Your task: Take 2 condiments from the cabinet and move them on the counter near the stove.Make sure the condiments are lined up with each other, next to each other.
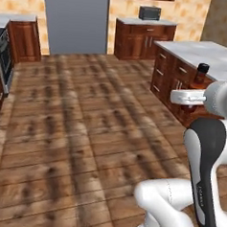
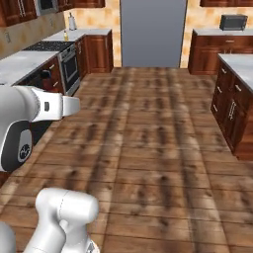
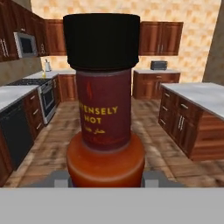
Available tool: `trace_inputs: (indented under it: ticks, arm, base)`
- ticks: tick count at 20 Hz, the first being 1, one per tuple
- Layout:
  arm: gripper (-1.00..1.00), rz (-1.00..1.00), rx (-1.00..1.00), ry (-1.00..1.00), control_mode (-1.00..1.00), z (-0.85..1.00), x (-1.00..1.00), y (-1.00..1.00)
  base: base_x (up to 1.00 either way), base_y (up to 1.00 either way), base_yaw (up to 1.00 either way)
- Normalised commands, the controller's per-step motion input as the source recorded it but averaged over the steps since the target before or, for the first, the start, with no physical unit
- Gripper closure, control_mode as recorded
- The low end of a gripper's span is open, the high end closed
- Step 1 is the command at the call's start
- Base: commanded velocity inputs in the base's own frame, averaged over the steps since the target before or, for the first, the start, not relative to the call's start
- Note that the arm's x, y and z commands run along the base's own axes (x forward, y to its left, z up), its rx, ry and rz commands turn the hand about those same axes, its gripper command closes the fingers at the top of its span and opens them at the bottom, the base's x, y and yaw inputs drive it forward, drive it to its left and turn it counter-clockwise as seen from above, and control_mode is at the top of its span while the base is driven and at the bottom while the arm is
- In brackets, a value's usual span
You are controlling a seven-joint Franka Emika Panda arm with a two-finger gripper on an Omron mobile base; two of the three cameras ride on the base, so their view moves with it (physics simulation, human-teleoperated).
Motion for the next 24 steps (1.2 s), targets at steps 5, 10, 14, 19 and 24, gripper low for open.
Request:
trace_inputs:
  ticks: [5, 10, 14, 19, 24]
  arm:
    - [1.00, 0.00, 0.00, 0.00, 1.00, 0.00, 0.00, 0.00]
    - [1.00, 0.00, 0.00, 0.00, 1.00, 0.00, 0.00, 0.00]
    - [1.00, 0.00, 0.00, 0.00, 1.00, 0.00, 0.00, 0.00]
    - [1.00, 0.00, 0.00, 0.00, 1.00, 0.00, 0.00, 0.00]
    - [1.00, 0.00, 0.00, 0.00, 1.00, 0.00, 0.00, 0.00]
  base:
    - [1.00, 0.00, 0.16]
    - [1.00, 0.00, 0.27]
    - [1.00, -0.07, 0.53]
    - [1.00, -0.29, 0.69]
    - [1.00, -0.85, 0.29]
